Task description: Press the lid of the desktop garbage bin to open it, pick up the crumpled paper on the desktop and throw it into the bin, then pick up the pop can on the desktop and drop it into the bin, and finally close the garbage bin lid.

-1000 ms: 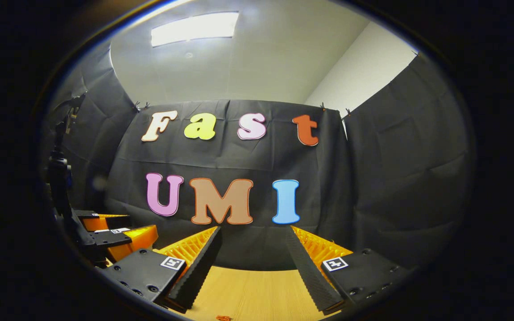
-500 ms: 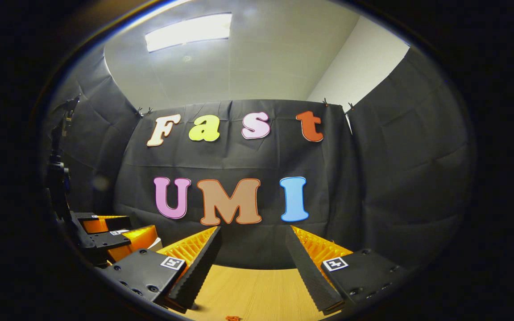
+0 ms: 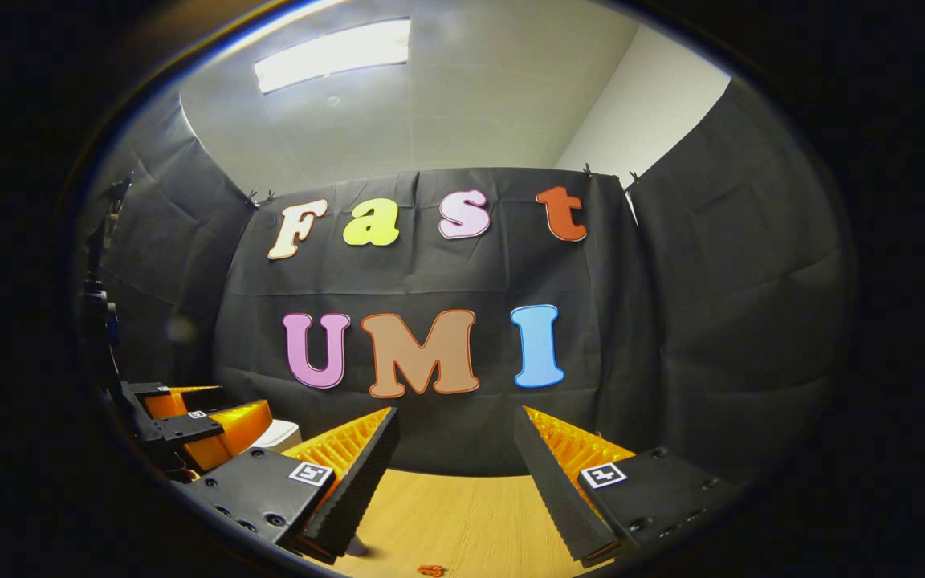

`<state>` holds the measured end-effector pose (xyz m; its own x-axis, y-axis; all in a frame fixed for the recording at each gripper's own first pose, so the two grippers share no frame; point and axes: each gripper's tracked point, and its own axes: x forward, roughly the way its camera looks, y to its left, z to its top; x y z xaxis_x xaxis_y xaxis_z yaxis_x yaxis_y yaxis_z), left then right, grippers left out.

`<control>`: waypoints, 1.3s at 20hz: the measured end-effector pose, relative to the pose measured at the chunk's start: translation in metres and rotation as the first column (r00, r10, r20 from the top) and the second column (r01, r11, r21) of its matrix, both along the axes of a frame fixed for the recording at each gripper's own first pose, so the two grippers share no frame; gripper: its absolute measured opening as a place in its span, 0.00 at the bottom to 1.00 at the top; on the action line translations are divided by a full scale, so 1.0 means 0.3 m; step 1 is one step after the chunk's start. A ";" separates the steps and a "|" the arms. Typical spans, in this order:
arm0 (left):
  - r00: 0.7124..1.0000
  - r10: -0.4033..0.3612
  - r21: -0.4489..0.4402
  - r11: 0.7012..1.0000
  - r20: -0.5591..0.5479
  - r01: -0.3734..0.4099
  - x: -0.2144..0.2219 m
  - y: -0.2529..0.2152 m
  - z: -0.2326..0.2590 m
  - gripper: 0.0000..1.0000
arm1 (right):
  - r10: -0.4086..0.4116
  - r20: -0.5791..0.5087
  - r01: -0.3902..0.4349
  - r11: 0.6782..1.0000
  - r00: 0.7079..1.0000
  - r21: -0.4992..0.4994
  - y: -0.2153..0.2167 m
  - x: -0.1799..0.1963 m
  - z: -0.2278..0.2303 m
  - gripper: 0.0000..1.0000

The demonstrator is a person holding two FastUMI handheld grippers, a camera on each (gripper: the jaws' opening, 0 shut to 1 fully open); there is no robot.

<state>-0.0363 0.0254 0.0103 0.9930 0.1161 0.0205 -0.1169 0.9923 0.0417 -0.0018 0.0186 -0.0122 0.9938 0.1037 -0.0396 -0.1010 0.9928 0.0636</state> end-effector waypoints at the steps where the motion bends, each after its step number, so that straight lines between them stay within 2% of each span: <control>1: 1.000 -0.004 0.000 1.000 -0.007 0.004 0.001 -0.007 -0.007 0.93 | -0.003 -0.004 0.003 1.000 1.000 -0.002 -0.004 -0.003 -0.006 0.96; 9: 0.999 -0.032 -0.009 0.999 -0.021 0.031 0.011 -0.037 -0.028 0.93 | -0.030 -0.034 0.030 1.000 0.999 0.007 -0.037 -0.009 -0.030 0.96; 26: 0.999 -0.028 -0.004 1.000 -0.034 0.028 0.006 -0.009 -0.033 0.93 | -0.025 -0.033 0.025 1.000 0.999 0.002 -0.008 -0.018 -0.038 0.96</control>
